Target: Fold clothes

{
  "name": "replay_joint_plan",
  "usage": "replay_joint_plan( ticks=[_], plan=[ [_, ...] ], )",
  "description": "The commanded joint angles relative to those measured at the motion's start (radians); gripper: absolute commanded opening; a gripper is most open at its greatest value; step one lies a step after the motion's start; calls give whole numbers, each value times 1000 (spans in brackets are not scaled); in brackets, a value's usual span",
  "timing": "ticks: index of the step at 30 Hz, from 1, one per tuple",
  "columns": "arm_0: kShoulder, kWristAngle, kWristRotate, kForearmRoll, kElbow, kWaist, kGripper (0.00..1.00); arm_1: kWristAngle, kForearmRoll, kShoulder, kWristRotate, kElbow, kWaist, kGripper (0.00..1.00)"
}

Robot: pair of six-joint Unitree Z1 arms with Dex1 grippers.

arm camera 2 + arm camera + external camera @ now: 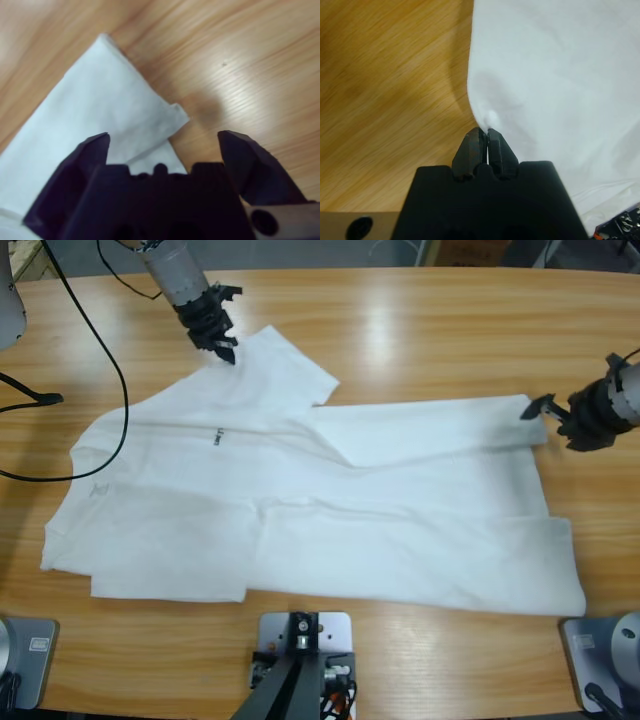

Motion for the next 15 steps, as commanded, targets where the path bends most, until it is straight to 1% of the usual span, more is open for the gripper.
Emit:
replay_joint_plan(
  ticks=[1,2,5,7,8,9,11,13,14,15],
  plan=[
    [65,-15,-8,72,-291,14,0,125,-125,43,13,75,-74,650],
    [65,-14,-8,72,-291,14,0,128,-135,51,13,78,-75,617],
    [65,-14,-8,75,-290,14,0,128,-148,58,12,84,-75,469],
    [66,-15,-7,77,-290,16,0,128,-151,62,11,87,-75,467],
    [65,-14,-7,77,-290,18,0,127,-151,61,10,88,-75,443],
    [65,-14,-7,77,-291,19,0,127,-151,59,10,90,-75,396],
    [62,-14,-7,77,-291,20,0,124,-153,57,9,93,-75,384],
    [60,-14,-7,77,-291,20,0,107,-151,50,8,94,-75,393],
    [59,-14,-7,77,-290,20,0,90,-145,39,8,96,-74,425],
    [59,-14,-7,78,-290,20,0,73,-138,25,8,97,-74,543]
  ],
)
